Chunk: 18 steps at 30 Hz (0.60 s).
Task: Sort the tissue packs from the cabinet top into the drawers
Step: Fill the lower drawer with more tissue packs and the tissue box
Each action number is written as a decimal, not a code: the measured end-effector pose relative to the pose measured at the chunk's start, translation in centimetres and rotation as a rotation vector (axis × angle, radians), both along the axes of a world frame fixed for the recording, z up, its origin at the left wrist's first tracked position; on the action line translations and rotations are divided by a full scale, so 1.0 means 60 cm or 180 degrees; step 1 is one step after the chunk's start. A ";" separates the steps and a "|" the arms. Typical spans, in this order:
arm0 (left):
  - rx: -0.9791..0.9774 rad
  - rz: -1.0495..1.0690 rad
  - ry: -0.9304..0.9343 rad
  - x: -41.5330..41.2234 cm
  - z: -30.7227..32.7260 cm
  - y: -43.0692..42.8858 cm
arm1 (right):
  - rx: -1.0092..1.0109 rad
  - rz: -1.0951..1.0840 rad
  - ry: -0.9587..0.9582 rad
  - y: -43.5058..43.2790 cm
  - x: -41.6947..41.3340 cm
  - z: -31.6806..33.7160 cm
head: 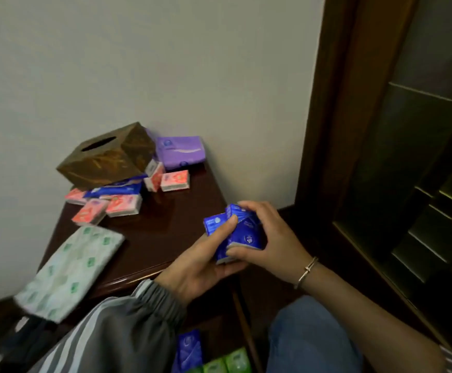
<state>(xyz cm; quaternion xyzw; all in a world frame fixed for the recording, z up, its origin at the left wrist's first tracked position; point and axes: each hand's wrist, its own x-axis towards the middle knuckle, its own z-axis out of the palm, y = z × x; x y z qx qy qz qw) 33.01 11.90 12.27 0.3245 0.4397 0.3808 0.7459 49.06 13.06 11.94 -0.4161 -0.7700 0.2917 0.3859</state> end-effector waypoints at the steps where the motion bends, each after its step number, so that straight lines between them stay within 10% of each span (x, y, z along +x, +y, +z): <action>1: -0.0020 0.0126 -0.0027 -0.031 0.005 -0.009 | 0.0000 0.0107 0.0001 -0.003 -0.030 0.002; 10: 0.0129 0.1397 0.0377 -0.273 0.034 -0.070 | -0.0359 0.1202 -0.0068 0.015 -0.262 0.019; 18: 0.0493 0.2217 0.0753 -0.420 0.001 -0.071 | 0.0232 0.0766 -0.0700 0.096 -0.343 -0.004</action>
